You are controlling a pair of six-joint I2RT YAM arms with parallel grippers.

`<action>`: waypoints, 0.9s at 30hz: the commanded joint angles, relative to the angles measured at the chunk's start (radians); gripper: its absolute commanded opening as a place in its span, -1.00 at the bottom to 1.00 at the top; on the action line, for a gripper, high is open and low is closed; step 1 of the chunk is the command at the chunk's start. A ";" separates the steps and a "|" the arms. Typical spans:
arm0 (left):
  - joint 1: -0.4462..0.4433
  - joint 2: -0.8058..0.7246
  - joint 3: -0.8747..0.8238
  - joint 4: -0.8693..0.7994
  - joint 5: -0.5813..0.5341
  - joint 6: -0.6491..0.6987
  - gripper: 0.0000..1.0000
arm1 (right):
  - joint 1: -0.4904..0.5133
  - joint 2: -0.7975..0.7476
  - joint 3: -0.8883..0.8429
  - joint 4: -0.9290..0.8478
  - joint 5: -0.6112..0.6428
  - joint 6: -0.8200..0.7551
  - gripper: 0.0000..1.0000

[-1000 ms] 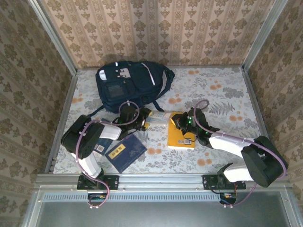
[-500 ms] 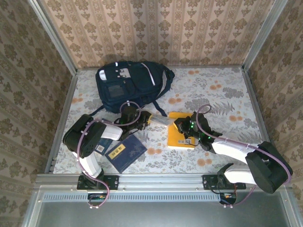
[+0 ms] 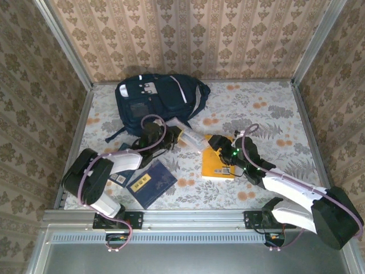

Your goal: Pack the student bag

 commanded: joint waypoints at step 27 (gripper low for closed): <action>-0.033 -0.166 0.039 0.108 -0.064 0.192 -1.00 | 0.016 0.181 0.044 0.657 -0.165 0.000 0.13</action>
